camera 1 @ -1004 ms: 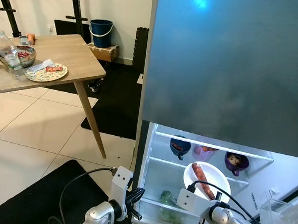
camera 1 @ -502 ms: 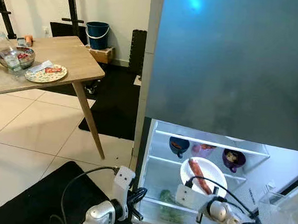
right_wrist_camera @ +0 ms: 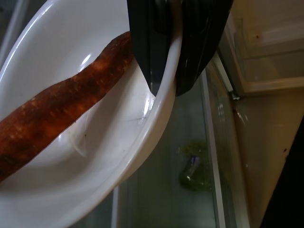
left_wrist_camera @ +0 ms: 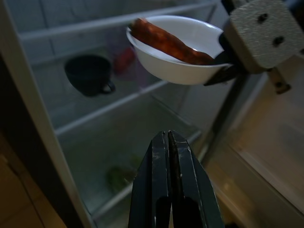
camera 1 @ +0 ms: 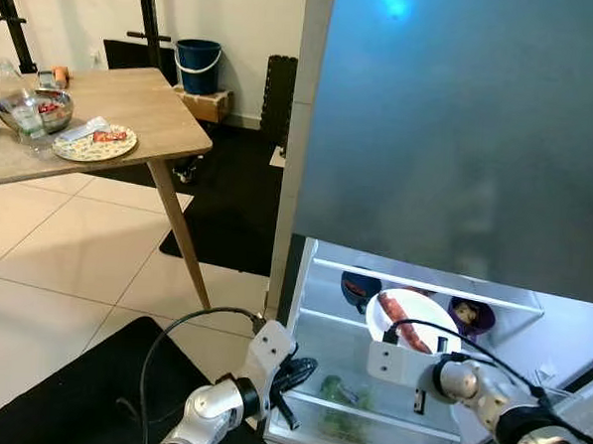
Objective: Restocking fridge
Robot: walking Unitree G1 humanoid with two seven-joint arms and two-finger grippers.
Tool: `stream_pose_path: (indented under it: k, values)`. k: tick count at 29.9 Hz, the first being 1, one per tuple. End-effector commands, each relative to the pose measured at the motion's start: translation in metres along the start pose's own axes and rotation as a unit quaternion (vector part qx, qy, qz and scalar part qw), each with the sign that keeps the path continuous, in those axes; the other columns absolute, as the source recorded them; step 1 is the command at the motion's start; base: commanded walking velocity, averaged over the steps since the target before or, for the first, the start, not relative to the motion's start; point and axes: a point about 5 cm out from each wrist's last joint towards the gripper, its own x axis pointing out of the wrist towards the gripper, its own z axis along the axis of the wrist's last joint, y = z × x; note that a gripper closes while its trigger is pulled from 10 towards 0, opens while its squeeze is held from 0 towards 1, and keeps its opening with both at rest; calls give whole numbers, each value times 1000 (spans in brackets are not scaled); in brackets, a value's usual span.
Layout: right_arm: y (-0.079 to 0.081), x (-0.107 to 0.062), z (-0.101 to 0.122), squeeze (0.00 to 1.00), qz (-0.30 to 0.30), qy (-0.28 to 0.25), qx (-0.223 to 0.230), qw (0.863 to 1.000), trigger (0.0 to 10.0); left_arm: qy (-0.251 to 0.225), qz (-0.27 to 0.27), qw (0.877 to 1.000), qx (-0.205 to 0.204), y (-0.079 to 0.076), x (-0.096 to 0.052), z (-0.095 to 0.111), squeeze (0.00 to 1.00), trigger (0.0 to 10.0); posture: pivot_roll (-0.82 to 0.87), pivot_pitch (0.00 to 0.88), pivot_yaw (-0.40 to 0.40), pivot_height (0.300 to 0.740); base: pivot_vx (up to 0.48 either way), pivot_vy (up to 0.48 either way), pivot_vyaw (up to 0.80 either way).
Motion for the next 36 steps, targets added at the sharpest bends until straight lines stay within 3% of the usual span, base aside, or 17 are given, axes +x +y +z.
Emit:
stream_pose_path:
  k: [1,8,20,30,36]
  values:
    - [-11,-8,1,0,5,-15,0,1000,10000,3,3,1000,19,2,-3,0,0,10000,-115,5,-61,740,0,0,0]
    - [-30,-26,-3,0,14,-26,12,1000,10000,1,6,1000,29,0,-6,-1,0,10000,-114,7,-60,721,0,0,0]
    - [-39,-53,0,0,57,-41,9,997,10000,1,12,999,44,1,-5,1,0,10000,-113,7,-59,657,0,0,0]
    - [-48,-61,8,0,43,-46,11,998,10000,-8,11,999,51,2,-1,7,0,10000,-115,7,-59,607,0,0,0]
    - [-52,-68,13,0,42,-54,9,998,10000,-10,9,998,56,1,0,9,0,10000,-115,7,-59,607,0,0,0]
